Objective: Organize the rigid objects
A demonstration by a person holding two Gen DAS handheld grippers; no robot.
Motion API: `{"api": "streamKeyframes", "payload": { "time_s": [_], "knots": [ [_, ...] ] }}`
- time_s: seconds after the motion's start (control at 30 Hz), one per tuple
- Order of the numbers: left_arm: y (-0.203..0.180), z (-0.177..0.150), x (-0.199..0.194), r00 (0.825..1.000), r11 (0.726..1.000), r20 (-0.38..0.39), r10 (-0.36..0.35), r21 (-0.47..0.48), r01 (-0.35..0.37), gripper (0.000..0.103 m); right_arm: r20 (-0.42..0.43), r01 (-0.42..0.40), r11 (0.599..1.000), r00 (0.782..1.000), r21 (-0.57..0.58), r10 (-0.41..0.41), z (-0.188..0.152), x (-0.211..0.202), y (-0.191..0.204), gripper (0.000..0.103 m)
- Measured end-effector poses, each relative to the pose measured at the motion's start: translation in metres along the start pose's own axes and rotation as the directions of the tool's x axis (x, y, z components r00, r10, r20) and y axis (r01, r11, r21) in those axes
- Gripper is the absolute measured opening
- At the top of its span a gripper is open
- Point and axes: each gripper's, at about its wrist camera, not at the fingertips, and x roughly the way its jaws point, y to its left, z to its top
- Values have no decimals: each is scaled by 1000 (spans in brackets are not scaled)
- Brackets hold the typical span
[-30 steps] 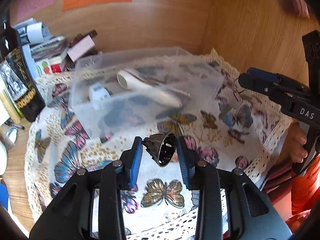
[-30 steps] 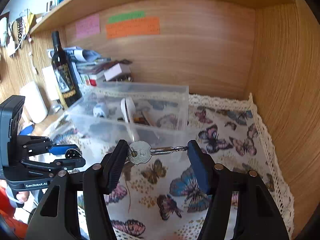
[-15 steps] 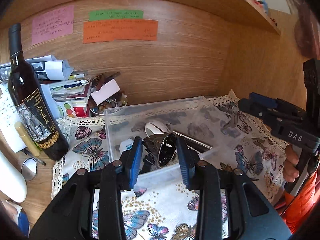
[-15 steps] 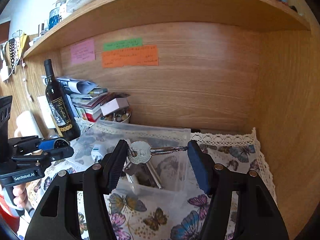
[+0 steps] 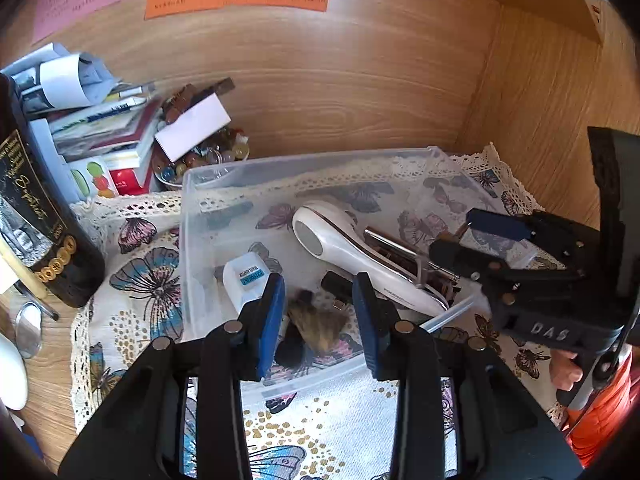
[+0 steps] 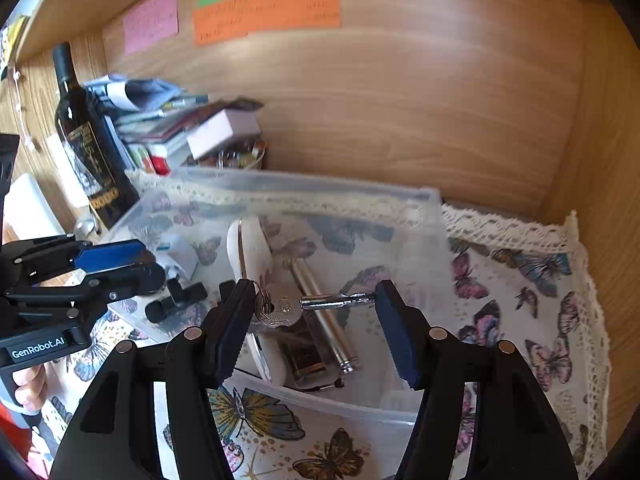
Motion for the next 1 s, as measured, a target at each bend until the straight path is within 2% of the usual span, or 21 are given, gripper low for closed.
{"api": "streamKeyframes", "payload": {
  "time_s": [0.07, 0.2, 0.3, 0.47, 0.57, 0.6, 0.67, 0.77, 0.8, 0.83, 0.87, 1.0],
  "knots": [
    [0, 0, -1, 1000, 1000, 4, -4, -4, 4, 47, -25, -5, 1000, 1000, -5, 5, -1, 5, 2, 59],
    [-3, 1, -12, 999, 1000, 35, -6, 6, 6, 49, -18, -11, 1000, 1000, -10, 11, -1, 0, 3, 59],
    [-7, 1, -28, 997, 1000, 74, -4, 10, 3, 53, 17, -16, 1000, 1000, -4, 16, 2, -15, 4, 60],
    [-15, 0, -65, 986, 1000, 165, 4, 22, -8, 57, 114, -17, 1000, 993, 2, 17, 5, -55, 7, 67],
    [-21, -4, -91, 973, 999, 231, 17, 26, -24, 59, 192, -3, 1000, 981, -4, 4, 4, -86, 11, 73],
    [-23, -6, -99, 968, 999, 250, 18, 24, -25, 63, 217, -1, 1000, 976, -5, 2, 3, -96, 13, 77],
    [-25, -10, -117, 953, 999, 301, 29, 10, -34, 79, 264, 1, 1000, 965, -4, 0, 0, -115, 16, 84],
    [-33, -19, -141, 929, 998, 366, 53, 12, -62, 84, 322, 6, 1000, 947, -2, -5, -5, -140, 20, 90],
    [-35, -22, -148, 923, 998, 380, 58, 14, -69, 86, 337, 2, 1000, 941, -5, -1, -7, -146, 21, 96],
    [-37, -25, -155, 917, 997, 395, 63, 13, -74, 93, 353, 2, 1000, 935, -3, -1, -10, -152, 22, 102],
    [-38, -28, -161, 908, 997, 413, 69, 8, -79, 99, 368, 3, 1000, 930, 0, -3, -12, -158, 24, 103],
    [-44, -39, -183, 882, 994, 462, 97, -4, -107, 102, 411, 16, 1000, 912, 4, -16, -24, -177, 30, 103]
  ]
}}
